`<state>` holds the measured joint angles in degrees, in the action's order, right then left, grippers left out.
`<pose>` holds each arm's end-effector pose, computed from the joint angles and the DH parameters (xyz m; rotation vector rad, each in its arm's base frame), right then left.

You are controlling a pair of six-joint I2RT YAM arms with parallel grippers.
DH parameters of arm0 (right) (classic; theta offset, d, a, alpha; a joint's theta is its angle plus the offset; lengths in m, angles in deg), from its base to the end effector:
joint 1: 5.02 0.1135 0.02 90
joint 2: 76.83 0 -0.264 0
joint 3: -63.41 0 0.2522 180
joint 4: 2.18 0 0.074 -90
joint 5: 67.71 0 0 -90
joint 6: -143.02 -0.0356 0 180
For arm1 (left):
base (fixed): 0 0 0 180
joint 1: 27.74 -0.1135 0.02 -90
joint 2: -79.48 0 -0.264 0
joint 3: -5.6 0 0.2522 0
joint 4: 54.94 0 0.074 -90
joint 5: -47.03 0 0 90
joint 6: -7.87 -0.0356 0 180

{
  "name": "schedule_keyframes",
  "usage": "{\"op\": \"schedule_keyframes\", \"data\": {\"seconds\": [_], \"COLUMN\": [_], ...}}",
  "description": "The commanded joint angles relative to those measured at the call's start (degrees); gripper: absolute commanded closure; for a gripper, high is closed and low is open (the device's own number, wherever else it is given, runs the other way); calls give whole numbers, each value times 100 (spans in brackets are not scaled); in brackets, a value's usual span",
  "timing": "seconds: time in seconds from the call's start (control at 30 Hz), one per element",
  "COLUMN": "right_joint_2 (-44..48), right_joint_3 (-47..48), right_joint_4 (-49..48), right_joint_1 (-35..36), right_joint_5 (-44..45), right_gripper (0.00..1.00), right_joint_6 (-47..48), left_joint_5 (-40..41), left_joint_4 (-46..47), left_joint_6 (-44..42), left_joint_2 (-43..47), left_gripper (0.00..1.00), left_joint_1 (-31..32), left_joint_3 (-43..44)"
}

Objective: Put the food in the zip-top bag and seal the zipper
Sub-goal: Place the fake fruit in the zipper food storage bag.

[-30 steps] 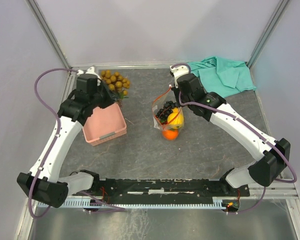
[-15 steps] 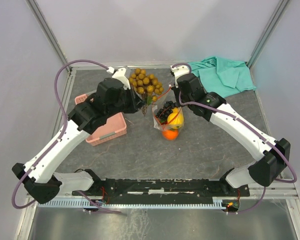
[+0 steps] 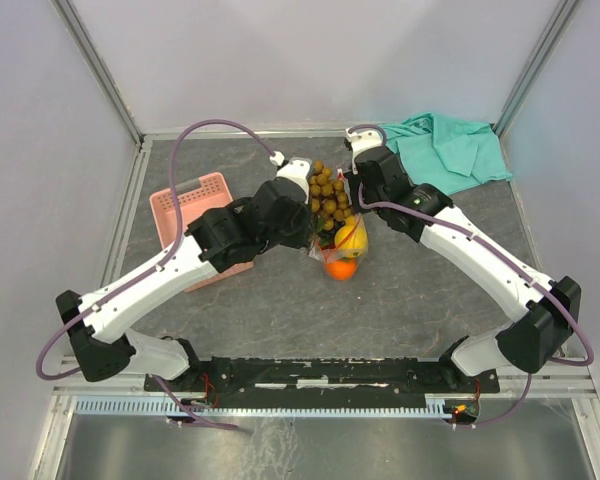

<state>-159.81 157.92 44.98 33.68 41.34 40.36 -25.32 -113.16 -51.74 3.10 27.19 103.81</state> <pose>0.2588 0.1925 0.3632 -0.3038 2.1364 0.1534 0.1690 -0.2220 0.3998 0.3003 2.1965 -0.5044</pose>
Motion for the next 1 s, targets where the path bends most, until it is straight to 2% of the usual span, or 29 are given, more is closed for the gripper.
{"op": "schedule_keyframes", "data": {"seconds": [0.0,0.43,0.73,0.97], "right_joint_2": [147,213,388,295], "right_joint_3": [59,-118,-456,-442], "right_joint_4": [-304,-682,-1071,-1127], "right_joint_1": [-59,-117,-195,-232], "right_joint_5": [-137,-316,-375,-512], "right_gripper": [99,99,99,99], "right_joint_6": [-308,-571,-766,-926], "left_joint_5": [414,534,-76,-362], "left_joint_4": [-111,-1420,-1864,-1647], "left_joint_6": [-246,-508,-797,-1032], "left_joint_2": [-164,-1096,-1454,-1406], "left_gripper": [97,97,97,97], "left_joint_1": [162,333,327,330], "left_joint_3": [397,1205,1696,1707]}}
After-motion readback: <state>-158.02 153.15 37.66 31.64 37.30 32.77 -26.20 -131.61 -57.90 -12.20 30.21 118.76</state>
